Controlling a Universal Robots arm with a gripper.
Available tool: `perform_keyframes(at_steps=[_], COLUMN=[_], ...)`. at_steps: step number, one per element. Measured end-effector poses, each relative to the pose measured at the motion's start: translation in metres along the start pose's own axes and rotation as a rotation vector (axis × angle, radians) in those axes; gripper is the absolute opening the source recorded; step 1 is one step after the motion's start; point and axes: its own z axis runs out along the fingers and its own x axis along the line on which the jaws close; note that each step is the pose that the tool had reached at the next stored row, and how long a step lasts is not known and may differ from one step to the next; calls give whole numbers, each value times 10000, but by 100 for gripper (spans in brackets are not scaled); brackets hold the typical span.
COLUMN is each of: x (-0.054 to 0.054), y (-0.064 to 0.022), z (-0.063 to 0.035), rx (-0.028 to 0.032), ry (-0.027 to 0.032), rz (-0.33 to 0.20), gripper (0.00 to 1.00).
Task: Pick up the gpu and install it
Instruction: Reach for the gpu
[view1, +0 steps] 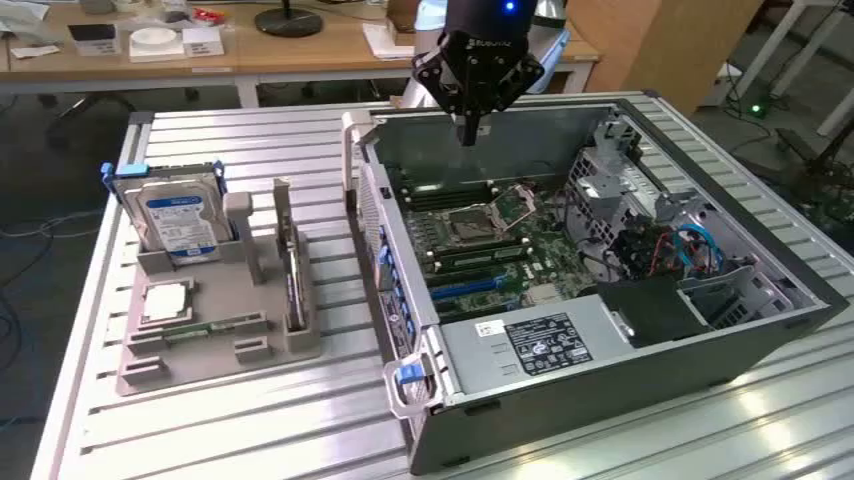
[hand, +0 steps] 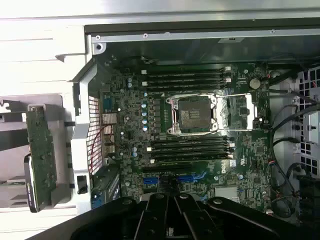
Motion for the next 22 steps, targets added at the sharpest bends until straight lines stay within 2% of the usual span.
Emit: perform_keyframes(at_steps=[7, 22], x=[24, 258], y=[-2, -19], z=[-2, -7], rx=[1, 1], ry=[1, 0], rz=[2, 1], gripper=[11, 11])
